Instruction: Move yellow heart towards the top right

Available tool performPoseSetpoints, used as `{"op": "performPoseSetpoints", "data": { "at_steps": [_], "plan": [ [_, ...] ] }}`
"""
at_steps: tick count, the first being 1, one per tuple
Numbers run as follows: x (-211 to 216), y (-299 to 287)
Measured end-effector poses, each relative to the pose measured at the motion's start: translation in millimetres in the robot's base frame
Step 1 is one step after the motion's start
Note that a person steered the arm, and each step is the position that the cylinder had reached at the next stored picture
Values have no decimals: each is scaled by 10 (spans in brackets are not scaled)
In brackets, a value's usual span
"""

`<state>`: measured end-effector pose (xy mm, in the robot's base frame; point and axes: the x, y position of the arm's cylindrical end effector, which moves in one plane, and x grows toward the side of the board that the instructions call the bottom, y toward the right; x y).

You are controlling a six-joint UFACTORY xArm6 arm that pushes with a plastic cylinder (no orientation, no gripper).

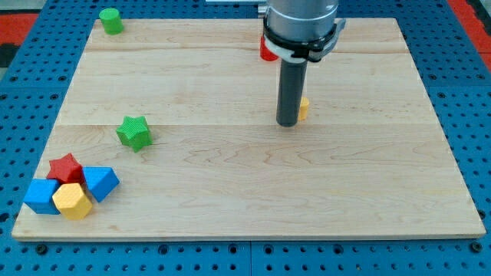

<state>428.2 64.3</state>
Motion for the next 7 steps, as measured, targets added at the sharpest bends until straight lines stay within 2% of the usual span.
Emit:
{"op": "performPoseSetpoints", "data": {
  "at_steps": [2,5,7],
  "plan": [
    [-494,461],
    [-734,371],
    [-1188,850]
  ]
}}
